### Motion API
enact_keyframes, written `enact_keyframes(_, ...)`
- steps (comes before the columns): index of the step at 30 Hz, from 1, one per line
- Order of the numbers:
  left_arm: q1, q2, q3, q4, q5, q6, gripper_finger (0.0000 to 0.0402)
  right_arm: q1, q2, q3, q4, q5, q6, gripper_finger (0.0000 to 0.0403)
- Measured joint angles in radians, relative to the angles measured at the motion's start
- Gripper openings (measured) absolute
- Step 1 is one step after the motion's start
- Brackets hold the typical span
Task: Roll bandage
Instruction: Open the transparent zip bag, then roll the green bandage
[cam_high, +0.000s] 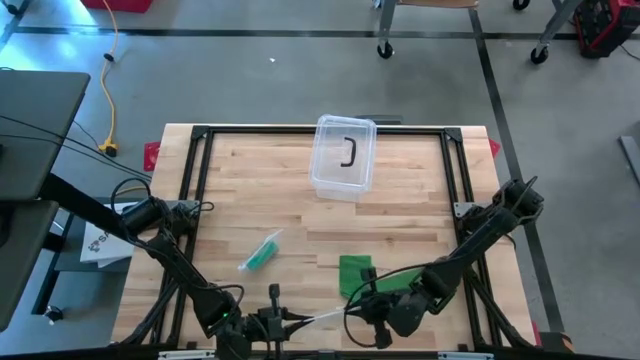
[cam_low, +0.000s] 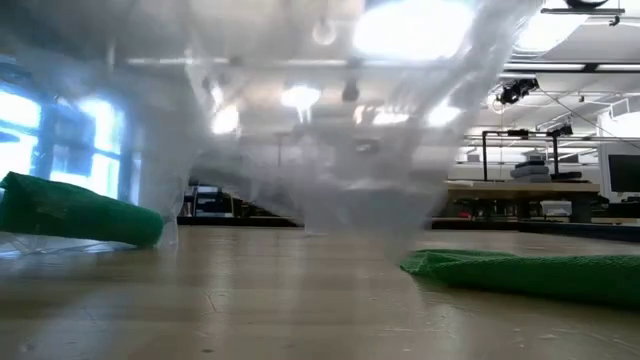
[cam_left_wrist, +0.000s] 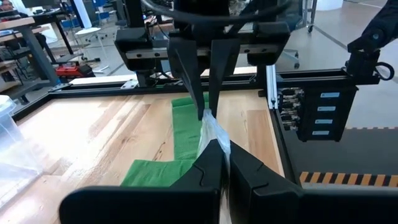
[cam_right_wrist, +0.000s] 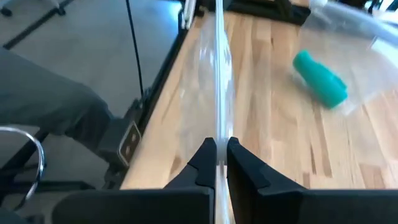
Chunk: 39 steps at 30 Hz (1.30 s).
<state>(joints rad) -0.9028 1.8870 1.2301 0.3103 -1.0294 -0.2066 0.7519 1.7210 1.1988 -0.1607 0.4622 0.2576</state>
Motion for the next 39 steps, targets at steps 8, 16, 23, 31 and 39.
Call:
enact_keyframes(8,0.0,-0.001,0.0,0.002,0.0,0.0,0.0,0.009,-0.003,-0.002,-0.05,0.0,0.032,0.0008)
enact_keyframes(16,-0.002,-0.003,0.0,0.004,-0.001,-0.001,0.0,0.009,-0.033,-0.004,-0.068,0.011,0.057,0.007)
enact_keyframes(23,0.004,-0.003,0.0,0.003,0.027,0.0,0.0,0.003,-0.107,-0.003,-0.015,0.096,0.053,0.0163)
enact_keyframes(31,0.041,-0.003,0.0,-0.004,0.097,0.002,0.0,-0.042,-0.001,-0.002,0.217,0.002,-0.057,0.0166)
enact_keyframes(39,0.055,-0.003,0.0,-0.007,0.13,0.002,0.0,-0.066,0.051,-0.002,0.262,-0.054,-0.03,0.0157)
